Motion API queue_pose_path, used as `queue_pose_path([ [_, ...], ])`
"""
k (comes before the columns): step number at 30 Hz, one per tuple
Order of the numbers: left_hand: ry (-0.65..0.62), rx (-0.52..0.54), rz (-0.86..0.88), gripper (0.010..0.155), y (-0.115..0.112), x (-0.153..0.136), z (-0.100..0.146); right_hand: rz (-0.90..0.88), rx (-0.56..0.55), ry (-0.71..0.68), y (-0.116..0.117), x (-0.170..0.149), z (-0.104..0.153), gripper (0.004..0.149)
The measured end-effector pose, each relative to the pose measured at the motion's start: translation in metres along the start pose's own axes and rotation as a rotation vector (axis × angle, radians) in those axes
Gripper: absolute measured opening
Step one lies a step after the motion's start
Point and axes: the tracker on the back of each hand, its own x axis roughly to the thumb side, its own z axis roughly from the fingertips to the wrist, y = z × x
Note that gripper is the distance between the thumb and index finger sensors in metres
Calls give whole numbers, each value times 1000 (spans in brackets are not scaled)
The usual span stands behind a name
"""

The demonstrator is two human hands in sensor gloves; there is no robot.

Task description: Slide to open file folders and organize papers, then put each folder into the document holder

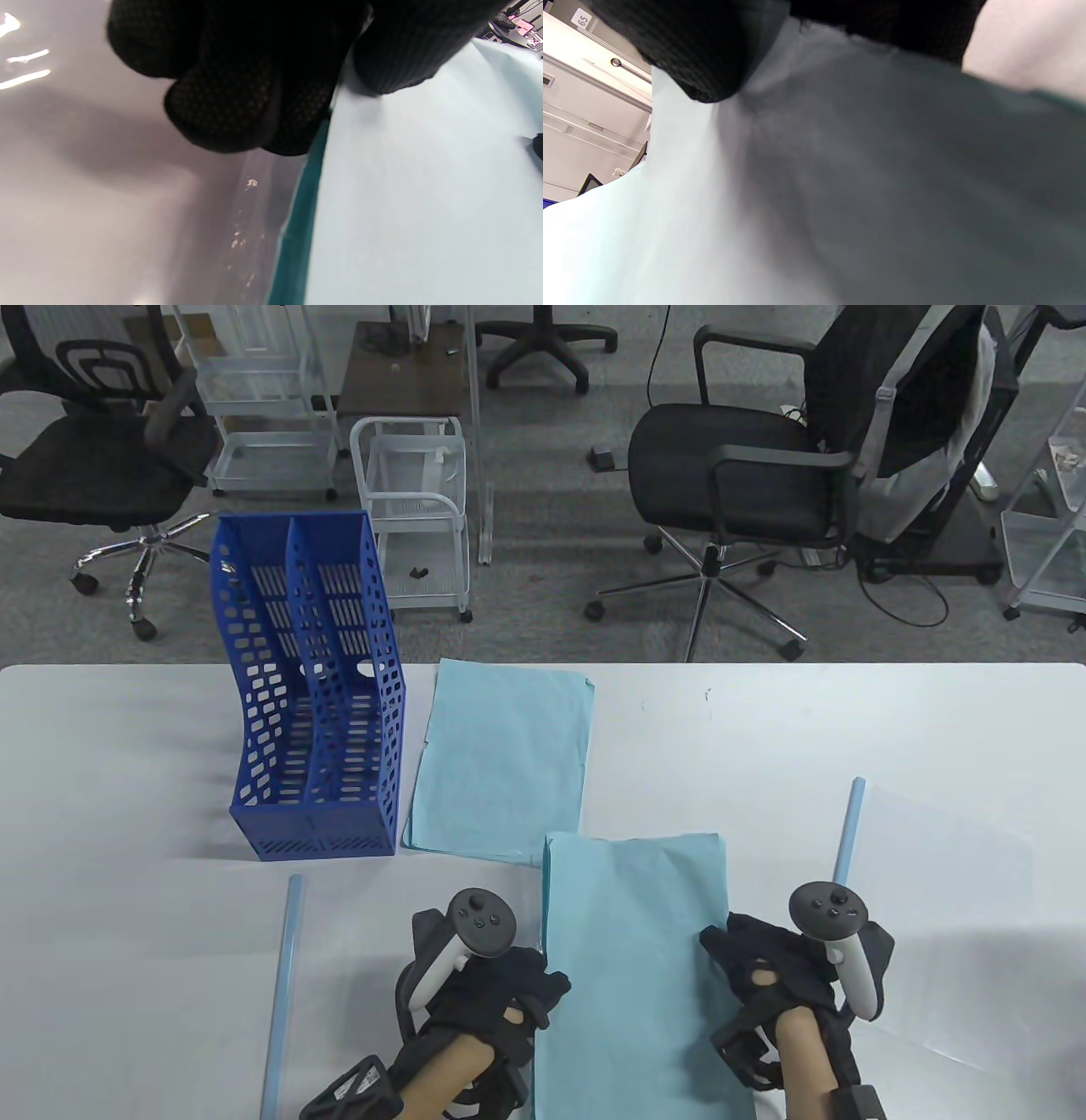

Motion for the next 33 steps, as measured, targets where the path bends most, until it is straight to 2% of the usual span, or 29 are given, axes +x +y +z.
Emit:
queue_pose_path([
  [7,29,39,-90,49,0,2,0,58,-35,12,1,1,-1,44],
  [15,30,65,-117,49,2,0,3,103,-66,27,3,1,-2,45],
  [20,7,131,-121,49,11,-8,15,170,-147,33,2,3,1,51],
  [28,48,378,-169,56,43,-48,42,458,-371,44,6,15,13,67],
  [31,132,417,-221,65,48,-70,49,568,-369,24,14,22,16,76],
  [33,193,382,-252,70,48,-80,50,611,-311,-4,20,25,16,77],
])
